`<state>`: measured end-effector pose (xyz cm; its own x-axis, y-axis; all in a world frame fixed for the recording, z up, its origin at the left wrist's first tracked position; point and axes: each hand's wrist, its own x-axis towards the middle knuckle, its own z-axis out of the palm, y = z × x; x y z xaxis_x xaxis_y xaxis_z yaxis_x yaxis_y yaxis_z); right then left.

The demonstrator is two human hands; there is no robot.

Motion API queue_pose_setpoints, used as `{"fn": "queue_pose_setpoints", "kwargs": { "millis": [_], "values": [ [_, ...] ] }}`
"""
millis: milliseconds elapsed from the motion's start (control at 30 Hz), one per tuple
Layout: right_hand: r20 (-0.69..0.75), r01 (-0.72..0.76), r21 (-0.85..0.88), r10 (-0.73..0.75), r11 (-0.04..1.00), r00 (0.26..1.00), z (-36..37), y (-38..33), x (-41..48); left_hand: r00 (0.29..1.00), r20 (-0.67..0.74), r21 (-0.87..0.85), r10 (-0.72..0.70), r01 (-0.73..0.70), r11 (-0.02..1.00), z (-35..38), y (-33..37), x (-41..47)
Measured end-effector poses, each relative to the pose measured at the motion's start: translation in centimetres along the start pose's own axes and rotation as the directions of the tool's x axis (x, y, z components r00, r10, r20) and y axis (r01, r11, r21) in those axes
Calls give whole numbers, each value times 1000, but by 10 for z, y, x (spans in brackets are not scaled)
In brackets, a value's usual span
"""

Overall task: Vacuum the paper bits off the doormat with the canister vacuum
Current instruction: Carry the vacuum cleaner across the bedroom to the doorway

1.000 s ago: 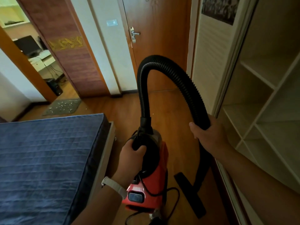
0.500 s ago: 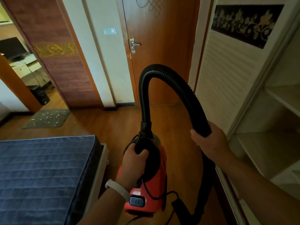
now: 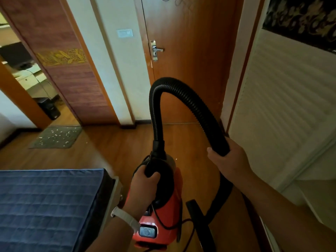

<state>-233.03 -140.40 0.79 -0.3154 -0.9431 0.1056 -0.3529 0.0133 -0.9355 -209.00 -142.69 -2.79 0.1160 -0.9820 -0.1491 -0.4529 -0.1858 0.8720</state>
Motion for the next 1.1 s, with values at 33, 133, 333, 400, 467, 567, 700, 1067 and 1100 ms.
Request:
{"fn": "queue_pose_setpoints", "kwargs": {
  "millis": [33,133,333,400,467,567,700,1067,1100],
  "values": [
    [18,-3,3,3,1000,1000,3,5,22,1000,-13,1,-18,18,1000,7,4,16],
    [72,-16,17,15,1000,997,7,14,90,997,-33,11,-65,65,998,28,23,65],
    [172,-11,26,6,1000,985,9,13,211,985,-162,20,-65,69,997,53,66,154],
    [205,0,37,-7,999,979,17,9,241,979,-194,18,-63,68,997,55,76,176],
    [237,23,45,-33,999,971,29,5,265,970,-233,1,-64,66,998,53,84,197],
    [281,40,24,-45,999,959,47,1,303,954,-285,-7,-91,93,996,49,89,236],
    [326,52,0,-49,999,944,83,-2,359,944,-292,-16,-152,155,988,42,79,288],
    [387,73,-81,-36,994,922,238,-25,528,940,-271,-86,-208,191,978,-13,56,504],
    [381,81,-75,-46,994,923,253,-33,542,941,-276,-89,-194,176,980,-23,59,523]
  ]
}}
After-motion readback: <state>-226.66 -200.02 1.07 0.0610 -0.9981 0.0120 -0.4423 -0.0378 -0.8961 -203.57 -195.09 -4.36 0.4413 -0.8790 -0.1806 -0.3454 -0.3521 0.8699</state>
